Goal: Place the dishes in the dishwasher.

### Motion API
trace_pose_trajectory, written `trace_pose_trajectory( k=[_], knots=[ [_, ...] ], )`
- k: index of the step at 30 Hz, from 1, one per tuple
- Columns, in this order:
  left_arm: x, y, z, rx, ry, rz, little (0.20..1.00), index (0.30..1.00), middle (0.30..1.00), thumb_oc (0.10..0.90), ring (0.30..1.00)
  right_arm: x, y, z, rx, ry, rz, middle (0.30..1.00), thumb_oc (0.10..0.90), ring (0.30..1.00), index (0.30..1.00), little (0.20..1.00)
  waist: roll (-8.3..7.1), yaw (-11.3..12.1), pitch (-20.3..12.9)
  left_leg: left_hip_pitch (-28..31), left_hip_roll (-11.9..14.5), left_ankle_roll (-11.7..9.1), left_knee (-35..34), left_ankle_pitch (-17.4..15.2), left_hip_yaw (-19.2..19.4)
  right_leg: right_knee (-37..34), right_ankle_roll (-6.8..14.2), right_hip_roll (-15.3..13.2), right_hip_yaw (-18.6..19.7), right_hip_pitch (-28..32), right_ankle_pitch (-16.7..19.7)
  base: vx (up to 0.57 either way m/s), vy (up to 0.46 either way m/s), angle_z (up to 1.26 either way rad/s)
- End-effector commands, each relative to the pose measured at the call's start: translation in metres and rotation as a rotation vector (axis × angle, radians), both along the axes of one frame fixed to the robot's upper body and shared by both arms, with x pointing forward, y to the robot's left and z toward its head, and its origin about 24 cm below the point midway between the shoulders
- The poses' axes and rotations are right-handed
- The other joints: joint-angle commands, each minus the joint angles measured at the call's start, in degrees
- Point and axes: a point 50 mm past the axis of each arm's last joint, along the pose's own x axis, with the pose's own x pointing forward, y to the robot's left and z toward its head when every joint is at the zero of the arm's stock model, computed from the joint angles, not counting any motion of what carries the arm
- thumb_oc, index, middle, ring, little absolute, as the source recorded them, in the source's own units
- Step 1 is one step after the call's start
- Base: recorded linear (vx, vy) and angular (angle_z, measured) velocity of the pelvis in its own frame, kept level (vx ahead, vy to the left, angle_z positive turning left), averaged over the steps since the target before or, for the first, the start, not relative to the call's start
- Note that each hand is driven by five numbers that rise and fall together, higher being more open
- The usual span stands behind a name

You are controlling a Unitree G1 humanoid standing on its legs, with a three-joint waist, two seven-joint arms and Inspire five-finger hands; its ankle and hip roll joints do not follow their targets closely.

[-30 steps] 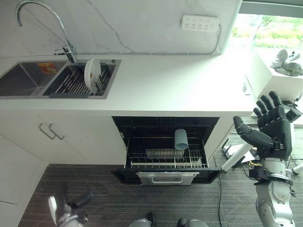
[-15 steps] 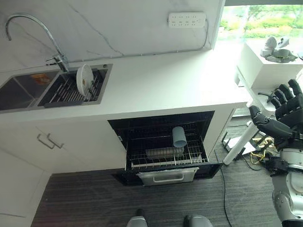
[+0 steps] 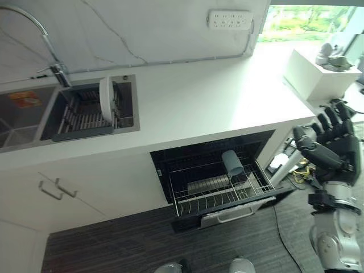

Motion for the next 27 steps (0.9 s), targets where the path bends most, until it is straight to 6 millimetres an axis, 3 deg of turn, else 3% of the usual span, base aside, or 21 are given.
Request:
trace_pose_trajectory(
  k=[1, 4, 6, 8, 9, 10, 13, 16, 17, 18, 20, 23, 27],
  knots=[
    [0.009, -0.04, -0.003, -0.248, -0.087, 0.219, 0.9, 0.9, 0.9, 0.8, 0.9, 0.012, -0.004, 0.063, -0.049, -0.285, 0.019, 0.9, 0.8, 0.9, 0.9, 0.9, 0.56, 0.95, -0.38, 2.03, 0.41, -4.92, -3.62, -4.97, -3.74, -0.67, -2.11, 14.09, -5.22, 1.36, -4.95, -0.08, 0.026, -0.48],
    [0.008, -0.043, -0.004, -0.23, -0.096, 0.277, 0.9, 0.9, 0.9, 0.8, 0.9, 0.008, -0.008, 0.066, -0.041, -0.299, -0.008, 0.9, 0.8, 0.9, 0.9, 0.9, -0.55, 0.77, 0.13, 1.54, -1.39, -4.69, -3.62, -4.72, -4.51, -0.67, -3.44, 14.78, -3.29, -0.46, -6.89, -0.05, -0.125, 0.07],
    [0.008, -0.038, -0.004, -0.198, -0.125, 0.18, 0.9, 0.9, 0.9, 0.8, 0.9, 0.008, -0.011, 0.065, -0.031, -0.309, -0.014, 0.9, 0.8, 0.9, 0.9, 0.9, -1.32, 1.35, -0.36, 2.82, -1.44, -4.98, -3.62, -4.5, -2.93, -0.67, -4.35, 13.92, -3.7, -0.73, -8.85, 0.04, -0.113, 0.44],
    [0.011, -0.042, -0.005, -0.181, -0.144, 0.105, 0.9, 0.9, 0.9, 0.8, 0.9, 0.006, -0.012, 0.066, -0.06, -0.313, -0.038, 0.9, 0.8, 0.9, 0.9, 0.9, -2.76, 1.49, 0.2, 5.26, -2.97, -5.77, -3.62, -2.08, -1.21, -0.67, -5.32, 12.54, -2.22, -0.06, -9.48, 0.1, -0.069, 0.08],
    [0.016, -0.043, -0.004, -0.173, -0.156, 0.079, 0.9, 0.9, 0.9, 0.8, 0.9, 0.008, -0.014, 0.066, -0.034, -0.315, -0.029, 0.9, 0.8, 0.9, 0.9, 0.9, -3.81, 2.1, 1.17, 5.43, -3.4, -6.58, -3.62, 0.61, -1.17, -0.67, -5.82, 11.53, -1.58, 0.97, -9.68, 0.06, 0.016, -0.1],
    [0.02, -0.041, -0.004, -0.153, -0.176, 0.055, 0.9, 0.9, 0.9, 0.8, 0.9, 0.011, -0.014, 0.066, -0.025, -0.325, -0.02, 0.9, 0.8, 0.9, 0.9, 0.9, -3.71, 2.43, 2.54, 2.76, -2.15, -7.62, -0.85, 2.17, -2.51, -0.67, -6.36, 12.25, 0.17, 2.07, -10.02, 0.06, 0.095, -0.08],
    [0.022, -0.039, -0.003, -0.143, -0.191, -0.007, 0.9, 0.9, 0.9, 0.8, 0.9, 0.014, -0.009, 0.067, -0.064, -0.331, -0.005, 0.9, 0.8, 0.9, 0.9, 0.9, -3.49, 2.69, 2.89, 1.91, -0.83, -7.85, -3.62, 2.81, -4.34, -0.67, -6.13, 13.03, 2.67, 2.92, -10.47, 0.07, 0.134, -0.84],
    [0.023, -0.038, -0.004, -0.084, -0.161, -0.147, 0.9, 0.9, 0.9, 0.8, 0.9, 0.022, -0.001, 0.075, -0.095, -0.328, 0.04, 0.9, 0.8, 0.9, 0.9, 0.9, -1.98, 2.43, 2.94, -1.89, 3.56, -10.02, -3.62, 4.84, -11.74, -0.67, -6.1, 15.49, 8.28, 4.61, -12.29, 0.13, 0.314, -0.24],
    [0.023, -0.037, -0.004, -0.083, -0.158, -0.156, 0.9, 0.9, 0.9, 0.8, 0.9, 0.022, -0.001, 0.076, -0.097, -0.329, 0.039, 0.9, 0.8, 0.9, 0.9, 0.9, -1.84, 2.38, 2.78, -2.26, 3.77, -10.12, -3.62, 5.08, -12.09, -0.67, -6.12, 15.62, 8.55, 4.38, -12.17, 0.18, 0.434, -1.2],
    [0.026, -0.035, -0.003, -0.084, -0.141, -0.163, 0.9, 0.9, 0.9, 0.8, 0.9, 0.022, -0.001, 0.08, -0.103, -0.332, 0.049, 0.9, 0.8, 0.9, 0.9, 0.9, -1.06, 1.14, 2.25, -2.5, 5.09, -10.61, -3.62, 4.62, -12.95, -0.67, -5.76, 15.34, 9.9, 4.51, -12.42, 0.15, 0.4, -1.27],
    [0.033, -0.032, -0.001, -0.093, -0.136, -0.186, 0.9, 0.9, 0.9, 0.8, 0.9, 0.017, -0.004, 0.083, -0.111, -0.334, 0.018, 0.9, 0.8, 0.9, 0.9, 0.9, 0.27, -1.49, 1.4, -1.02, 6.49, -10.43, -3.62, 1.78, -10.51, -0.67, -4.84, 13.73, 9.27, 4.52, -12.64, 0.27, 0.656, -1.28],
    [0.034, -0.037, -0.002, -0.1, -0.133, -0.236, 0.9, 0.9, 0.9, 0.8, 0.9, 0.011, -0.012, 0.076, -0.07, -0.302, 0.003, 0.9, 0.8, 0.9, 0.9, 0.9, 0.65, -2.56, 0.54, 1.62, 3.13, -8.49, -3.62, -1.51, -11.53, -0.67, -3.48, 10.91, 11.02, 3.86, -11.19, 0.22, 0.455, -0.53],
    [0.032, -0.041, -0.003, -0.114, -0.129, -0.132, 0.9, 0.9, 0.9, 0.8, 0.9, 0.013, -0.006, 0.068, -0.062, -0.266, 0.034, 0.9, 0.8, 0.9, 0.9, 0.9, 0.89, -2.21, -0.02, 3.15, 0.41, -6.02, -3.62, -3.53, -11.97, -0.67, -2.66, 9.26, 12.03, 3.17, -10.05, 0.14, 0.259, -0.4]
  ],
)
